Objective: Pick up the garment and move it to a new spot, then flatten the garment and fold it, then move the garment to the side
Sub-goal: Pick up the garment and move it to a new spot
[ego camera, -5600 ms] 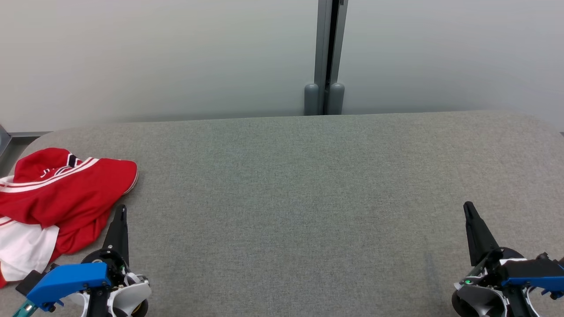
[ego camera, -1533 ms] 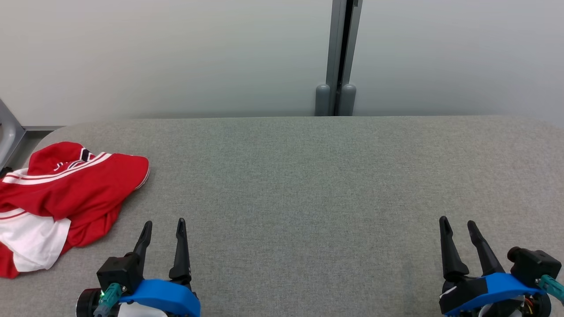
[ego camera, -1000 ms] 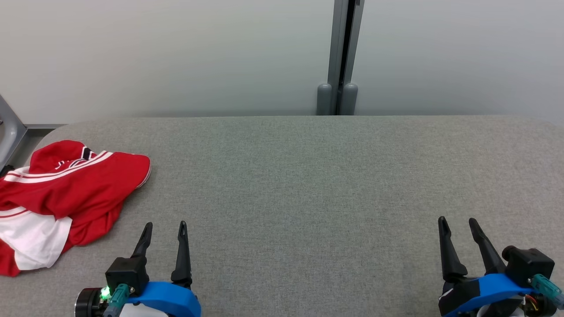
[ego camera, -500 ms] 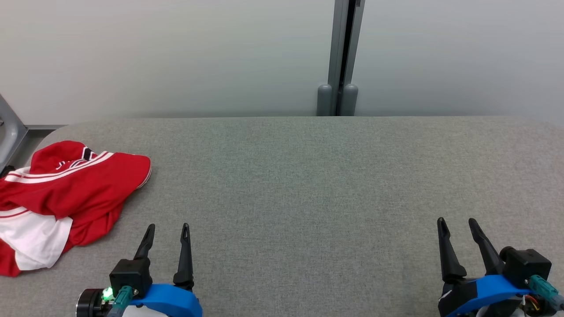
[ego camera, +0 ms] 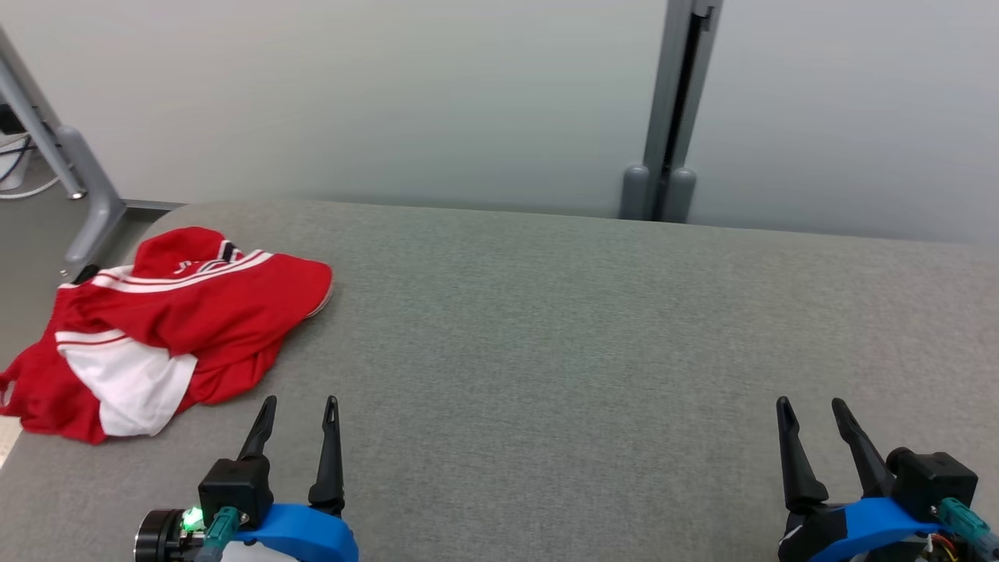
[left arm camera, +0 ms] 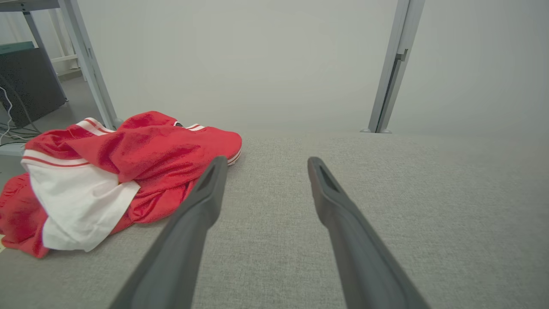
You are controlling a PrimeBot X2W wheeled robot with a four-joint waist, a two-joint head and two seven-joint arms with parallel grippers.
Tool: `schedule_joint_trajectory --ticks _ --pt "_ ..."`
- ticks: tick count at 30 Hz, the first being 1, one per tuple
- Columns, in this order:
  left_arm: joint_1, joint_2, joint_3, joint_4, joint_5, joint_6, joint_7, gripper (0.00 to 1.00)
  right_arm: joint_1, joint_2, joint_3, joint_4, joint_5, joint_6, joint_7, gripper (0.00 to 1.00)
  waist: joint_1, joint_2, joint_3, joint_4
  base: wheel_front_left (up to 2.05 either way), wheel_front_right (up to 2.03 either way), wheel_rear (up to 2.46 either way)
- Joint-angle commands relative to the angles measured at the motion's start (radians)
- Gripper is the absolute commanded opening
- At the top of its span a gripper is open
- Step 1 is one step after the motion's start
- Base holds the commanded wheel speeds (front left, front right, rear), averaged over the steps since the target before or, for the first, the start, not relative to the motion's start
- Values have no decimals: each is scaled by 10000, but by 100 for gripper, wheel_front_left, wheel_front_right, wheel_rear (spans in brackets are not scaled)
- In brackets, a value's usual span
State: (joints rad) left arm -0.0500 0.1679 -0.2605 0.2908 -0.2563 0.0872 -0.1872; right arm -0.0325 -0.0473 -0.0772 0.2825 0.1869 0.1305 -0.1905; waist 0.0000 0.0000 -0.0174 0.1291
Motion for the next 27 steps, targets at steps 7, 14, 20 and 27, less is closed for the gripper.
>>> schedule_joint_trajectory --ticks 7,14,20,27 --pt "18 182 87 -171 -53 73 -125 100 62 -55 157 14 85 3 -25 100 0 0 92 1521 0 0 0" --pt "149 305 107 -302 -72 184 -154 100 4 -55 257 24 88 3 -51 100 0 0 78 2745 0 0 0" --pt "201 353 120 -413 -125 271 -194 100 43 -55 290 -41 27 3 -69 100 0 0 115 3569 0 0 0" --pt "331 313 278 -535 -263 455 -321 100 -292 -58 604 -128 -26 3 99 100 0 0 384 4036 0 0 0"
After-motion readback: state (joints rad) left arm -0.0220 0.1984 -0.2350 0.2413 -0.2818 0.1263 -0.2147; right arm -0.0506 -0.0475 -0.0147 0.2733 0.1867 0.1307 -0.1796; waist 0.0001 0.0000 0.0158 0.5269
